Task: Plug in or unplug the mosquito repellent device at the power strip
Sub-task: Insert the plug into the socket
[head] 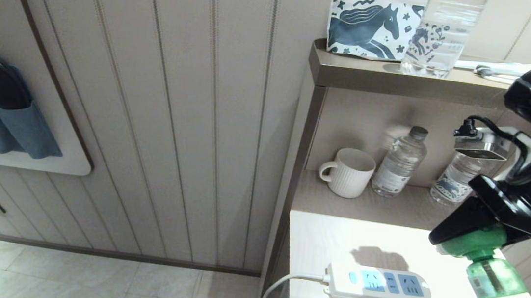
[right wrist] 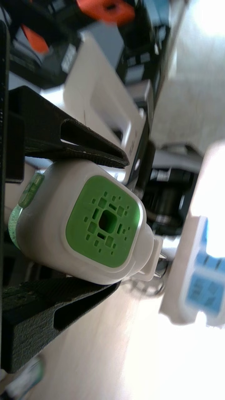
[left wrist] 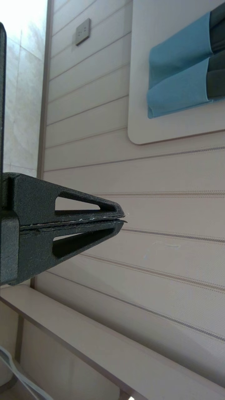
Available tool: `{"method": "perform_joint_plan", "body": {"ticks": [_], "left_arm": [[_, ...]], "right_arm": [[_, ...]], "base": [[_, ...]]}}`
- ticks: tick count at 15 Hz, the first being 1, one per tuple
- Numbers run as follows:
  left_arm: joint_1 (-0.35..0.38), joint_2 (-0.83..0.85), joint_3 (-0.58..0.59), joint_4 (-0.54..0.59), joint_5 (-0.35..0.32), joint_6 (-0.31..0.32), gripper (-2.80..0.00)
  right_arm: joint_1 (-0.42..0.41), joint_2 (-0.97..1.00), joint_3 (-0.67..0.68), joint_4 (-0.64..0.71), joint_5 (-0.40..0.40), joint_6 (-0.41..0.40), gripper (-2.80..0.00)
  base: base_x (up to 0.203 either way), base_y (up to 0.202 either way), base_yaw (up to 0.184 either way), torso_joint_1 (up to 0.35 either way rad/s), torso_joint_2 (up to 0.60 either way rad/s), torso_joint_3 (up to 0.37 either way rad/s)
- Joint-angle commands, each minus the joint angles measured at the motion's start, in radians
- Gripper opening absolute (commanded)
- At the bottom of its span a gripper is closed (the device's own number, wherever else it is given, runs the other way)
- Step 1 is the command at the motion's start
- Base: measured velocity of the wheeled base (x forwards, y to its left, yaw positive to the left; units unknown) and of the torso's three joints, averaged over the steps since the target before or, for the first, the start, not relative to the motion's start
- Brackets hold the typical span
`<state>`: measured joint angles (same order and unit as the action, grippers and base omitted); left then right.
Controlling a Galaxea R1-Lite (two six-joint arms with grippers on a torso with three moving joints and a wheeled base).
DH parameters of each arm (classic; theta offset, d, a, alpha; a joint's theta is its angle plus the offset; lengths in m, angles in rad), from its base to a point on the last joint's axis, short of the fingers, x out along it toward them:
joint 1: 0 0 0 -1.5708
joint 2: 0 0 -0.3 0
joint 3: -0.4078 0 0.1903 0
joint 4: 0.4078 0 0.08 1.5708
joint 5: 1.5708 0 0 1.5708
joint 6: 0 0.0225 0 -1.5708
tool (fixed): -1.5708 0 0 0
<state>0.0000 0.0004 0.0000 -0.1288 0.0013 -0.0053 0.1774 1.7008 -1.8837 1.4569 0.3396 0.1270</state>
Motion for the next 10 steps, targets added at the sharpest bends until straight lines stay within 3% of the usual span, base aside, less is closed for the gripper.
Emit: {"method": "perform_joint_plan", "body": {"ticks": [1, 4, 10], "left_arm": [[0.000, 0.000, 0.000, -0.002, 0.000, -0.001, -2.80], [0.000, 0.000, 0.000, -0.002, 0.000, -0.002, -2.80], [0.000, 0.000, 0.000, -0.002, 0.000, -0.001, -2.80]], "right_arm": [[0.000, -0.026, 0.028, 0.008, -0.028, 0.000, -2.80], [0.009, -0.064, 0.084, 0.004, -0.029, -0.005, -2.80], [0.201, -0.129, 0.145, 0.003, -0.015, 0.029, -2.80]], "base": [[0.000, 0.000, 0.000, 0.000, 0.00, 0.000], [0.000, 0.000, 0.000, 0.000, 0.00, 0.000], [0.000, 0.000, 0.000, 0.000, 0.00, 0.000]]}}
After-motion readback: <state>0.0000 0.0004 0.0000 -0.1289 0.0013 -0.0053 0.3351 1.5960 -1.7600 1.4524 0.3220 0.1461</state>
